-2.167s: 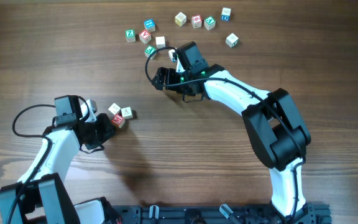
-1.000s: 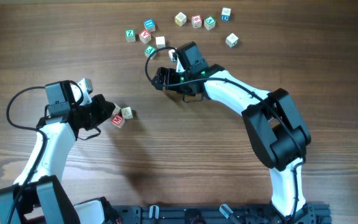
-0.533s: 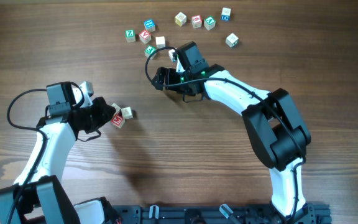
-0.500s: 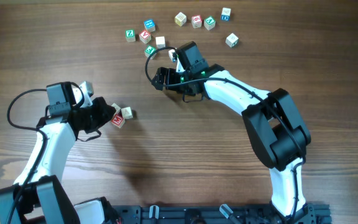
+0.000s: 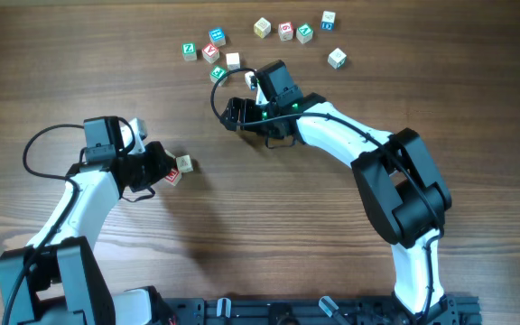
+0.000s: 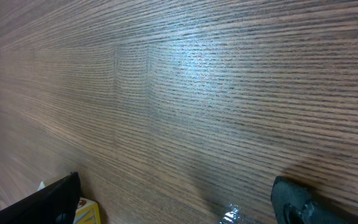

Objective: Form a circle

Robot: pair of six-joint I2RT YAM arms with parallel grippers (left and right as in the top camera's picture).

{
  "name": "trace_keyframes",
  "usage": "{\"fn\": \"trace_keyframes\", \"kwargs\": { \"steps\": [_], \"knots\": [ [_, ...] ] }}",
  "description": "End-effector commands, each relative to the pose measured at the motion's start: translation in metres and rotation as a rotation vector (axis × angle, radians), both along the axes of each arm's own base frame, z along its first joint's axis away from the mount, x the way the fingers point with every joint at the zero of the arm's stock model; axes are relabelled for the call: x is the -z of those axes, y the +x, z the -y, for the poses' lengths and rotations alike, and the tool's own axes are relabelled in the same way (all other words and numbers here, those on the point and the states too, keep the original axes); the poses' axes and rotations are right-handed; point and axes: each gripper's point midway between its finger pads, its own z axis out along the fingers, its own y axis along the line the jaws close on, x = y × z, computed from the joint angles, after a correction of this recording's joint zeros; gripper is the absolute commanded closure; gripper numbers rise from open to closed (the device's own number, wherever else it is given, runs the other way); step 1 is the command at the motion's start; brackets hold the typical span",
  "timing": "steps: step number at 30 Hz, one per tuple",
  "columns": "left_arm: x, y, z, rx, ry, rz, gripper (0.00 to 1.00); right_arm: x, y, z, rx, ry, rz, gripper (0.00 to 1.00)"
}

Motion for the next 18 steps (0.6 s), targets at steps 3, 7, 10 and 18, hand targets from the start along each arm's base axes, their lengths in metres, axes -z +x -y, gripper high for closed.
{"fn": "trace_keyframes", "kwargs": {
  "steps": [3, 7, 10, 18],
  "knots": [
    [0.0041, 0.0003, -0.0062, -0.038, 0.029, -0.022, 0.96, 0.0605, -0.0127, 0.0377, 0.078, -0.154, -0.098, 0.01],
    [0.0040, 0.0005, -0.0063, -0.038, 0.030, -0.021, 0.96, 0.0605, -0.0127, 0.0377, 0.078, -0.154, -0.097, 0.01],
    [0.0039, 0.0009, -0.0063, -0.038, 0.030, -0.019, 0.96, 0.0605, -0.0127, 0.0377, 0.078, -0.154, -0.097, 0.01],
    [0.0036, 0.0015, -0.0062, -0.037, 0.030, -0.016, 0.96, 0.0605, -0.0127, 0.0377, 0.078, -0.154, -0.097, 0.01]
  ]
}}
